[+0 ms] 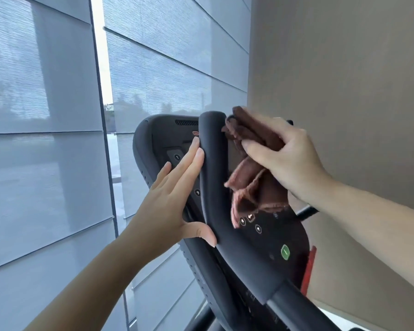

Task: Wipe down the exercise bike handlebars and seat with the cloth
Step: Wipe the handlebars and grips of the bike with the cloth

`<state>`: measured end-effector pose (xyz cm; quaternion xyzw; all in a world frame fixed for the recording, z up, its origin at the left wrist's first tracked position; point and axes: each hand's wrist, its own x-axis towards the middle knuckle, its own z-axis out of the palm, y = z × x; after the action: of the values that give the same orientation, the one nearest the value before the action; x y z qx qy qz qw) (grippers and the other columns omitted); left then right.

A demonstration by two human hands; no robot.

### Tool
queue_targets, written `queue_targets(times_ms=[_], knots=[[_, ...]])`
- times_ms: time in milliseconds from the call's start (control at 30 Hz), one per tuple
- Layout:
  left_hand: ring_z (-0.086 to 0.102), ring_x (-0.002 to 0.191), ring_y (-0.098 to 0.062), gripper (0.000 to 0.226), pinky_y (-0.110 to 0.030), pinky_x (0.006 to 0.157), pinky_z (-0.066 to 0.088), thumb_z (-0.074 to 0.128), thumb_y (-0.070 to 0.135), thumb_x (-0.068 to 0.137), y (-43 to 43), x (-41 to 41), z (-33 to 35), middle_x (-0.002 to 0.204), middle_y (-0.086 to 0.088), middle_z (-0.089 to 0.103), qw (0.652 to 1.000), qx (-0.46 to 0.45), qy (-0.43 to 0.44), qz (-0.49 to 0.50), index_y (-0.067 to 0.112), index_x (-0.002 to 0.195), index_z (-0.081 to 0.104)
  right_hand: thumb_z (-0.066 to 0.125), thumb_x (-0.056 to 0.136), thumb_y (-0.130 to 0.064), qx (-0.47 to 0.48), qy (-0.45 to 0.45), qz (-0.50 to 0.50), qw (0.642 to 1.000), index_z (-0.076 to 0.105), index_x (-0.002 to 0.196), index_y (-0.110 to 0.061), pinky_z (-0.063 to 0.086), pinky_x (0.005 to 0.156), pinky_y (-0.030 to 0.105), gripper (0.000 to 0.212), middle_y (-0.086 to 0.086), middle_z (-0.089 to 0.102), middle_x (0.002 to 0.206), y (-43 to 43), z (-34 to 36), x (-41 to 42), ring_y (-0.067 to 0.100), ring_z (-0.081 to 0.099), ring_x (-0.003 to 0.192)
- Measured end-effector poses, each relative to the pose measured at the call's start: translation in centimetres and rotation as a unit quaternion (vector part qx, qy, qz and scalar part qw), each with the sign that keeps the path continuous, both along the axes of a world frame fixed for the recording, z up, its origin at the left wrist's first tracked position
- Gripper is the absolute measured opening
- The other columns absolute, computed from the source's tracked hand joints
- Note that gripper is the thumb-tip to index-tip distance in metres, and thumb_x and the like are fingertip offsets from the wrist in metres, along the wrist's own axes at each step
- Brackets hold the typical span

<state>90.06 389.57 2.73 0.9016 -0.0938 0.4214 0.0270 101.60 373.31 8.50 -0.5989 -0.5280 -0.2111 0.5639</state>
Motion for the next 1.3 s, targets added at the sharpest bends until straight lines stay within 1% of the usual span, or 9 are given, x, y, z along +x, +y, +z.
queue_targets(times_ms=[167, 267, 433, 667, 867, 967, 1133, 1200, 1300], knots=[[0.0, 0.138, 0.0, 0.116, -0.042, 0.11, 0.009, 0.052, 0.068, 0.053, -0.4, -0.3, 0.2, 0.152, 0.0, 0.002, 1.0, -0.005, -0.002, 0.013, 0.01, 0.143, 0.005, 0.064, 0.076, -0.011, -0.081, 0.098, 0.135, 0.983, 0.067, 0.104, -0.039, 0.051, 0.069, 0.014, 0.04, -0.02, 0.072, 0.083, -0.2, 0.2, 0.5, -0.001, 0.065, 0.075], [0.001, 0.137, 0.0, 0.119, -0.041, 0.109, 0.01, 0.056, 0.067, 0.052, -0.5, -0.4, 0.1, 0.152, -0.001, 0.003, 1.0, -0.001, -0.007, 0.024, 0.01, 0.143, 0.006, 0.065, 0.073, -0.018, -0.223, 0.06, 0.134, 0.964, 0.061, 0.11, -0.047, 0.046, 0.076, 0.008, 0.048, -0.026, 0.07, 0.098, -2.6, -2.2, 0.9, -0.005, 0.065, 0.09], [0.007, 0.135, -0.003, 0.112, -0.046, 0.108, 0.014, 0.042, 0.076, 0.058, -0.7, -0.4, -0.1, 0.151, -0.004, 0.009, 0.999, 0.006, -0.02, 0.043, 0.009, 0.141, 0.009, 0.062, 0.073, -0.018, -0.354, 0.025, 0.124, 0.927, 0.057, 0.116, -0.05, 0.044, 0.084, 0.015, 0.054, -0.004, 0.065, 0.1, -4.6, -4.3, 0.0, 0.011, 0.063, 0.093], [0.013, 0.136, -0.011, 0.106, -0.049, 0.107, 0.016, 0.035, 0.077, 0.064, -0.5, -0.4, -0.6, 0.15, -0.005, 0.011, 0.999, 0.007, -0.023, 0.036, 0.008, 0.141, 0.01, 0.063, 0.073, -0.01, -0.411, 0.026, 0.105, 0.905, 0.059, 0.115, -0.048, 0.039, 0.071, 0.006, 0.057, -0.008, 0.061, 0.094, -6.7, -3.6, -1.7, -0.003, 0.059, 0.077], [0.009, 0.135, -0.005, 0.106, -0.052, 0.108, 0.016, 0.047, 0.07, 0.062, -1.5, -1.0, -1.4, 0.149, -0.005, 0.009, 0.999, -0.041, -0.022, -0.017, 0.007, 0.141, 0.014, 0.063, 0.072, 0.004, -0.41, 0.012, 0.015, 0.912, 0.062, 0.109, -0.05, 0.042, 0.069, 0.007, 0.065, -0.01, 0.063, 0.089, -9.8, -3.9, -4.4, 0.002, 0.064, 0.076], [0.022, 0.135, -0.02, 0.1, -0.064, 0.1, 0.028, 0.05, 0.064, 0.065, -3.0, -1.6, -2.3, 0.147, -0.01, 0.013, 0.997, -0.057, -0.023, -0.042, 0.0, 0.138, 0.024, 0.062, 0.066, -0.007, -0.422, 0.016, -0.021, 0.906, 0.063, 0.102, -0.055, 0.04, 0.068, 0.003, 0.06, -0.013, 0.063, 0.093, -11.2, -3.8, -6.7, -0.003, 0.062, 0.079], [0.04, 0.126, -0.038, 0.089, -0.061, 0.099, 0.032, 0.048, 0.06, 0.068, -4.0, -3.3, -3.7, 0.145, -0.017, 0.024, 0.998, -0.047, -0.011, -0.033, -0.004, 0.129, 0.042, 0.057, 0.066, -0.01, -0.517, -0.023, -0.121, 0.847, 0.066, 0.102, -0.043, 0.04, 0.069, 0.004, 0.049, -0.011, 0.065, 0.086, -11.3, -2.9, -9.7, -0.004, 0.06, 0.081], [0.034, 0.13, -0.037, 0.087, -0.058, 0.099, 0.028, 0.052, 0.061, 0.066, -4.7, -4.0, -4.3, 0.143, -0.02, 0.031, 0.998, -0.042, 0.003, -0.039, -0.005, 0.124, 0.048, 0.056, 0.067, -0.015, -0.54, -0.04, -0.169, 0.824, 0.064, 0.102, -0.042, 0.038, 0.072, 0.003, 0.044, -0.019, 0.061, 0.079, -11.2, -2.9, -10.8, -0.004, 0.058, 0.083], [0.018, 0.133, -0.028, 0.085, -0.056, 0.103, 0.02, 0.048, 0.063, 0.069, -6.2, -5.2, -5.7, 0.142, -0.015, 0.037, 0.996, -0.047, 0.043, -0.067, 0.0, 0.125, 0.049, 0.055, 0.071, -0.022, -0.525, -0.041, -0.238, 0.816, 0.054, 0.099, -0.06, 0.037, 0.073, 0.011, 0.047, -0.021, 0.053, 0.084, -11.9, -3.7, -12.5, -0.003, 0.051, 0.082]])
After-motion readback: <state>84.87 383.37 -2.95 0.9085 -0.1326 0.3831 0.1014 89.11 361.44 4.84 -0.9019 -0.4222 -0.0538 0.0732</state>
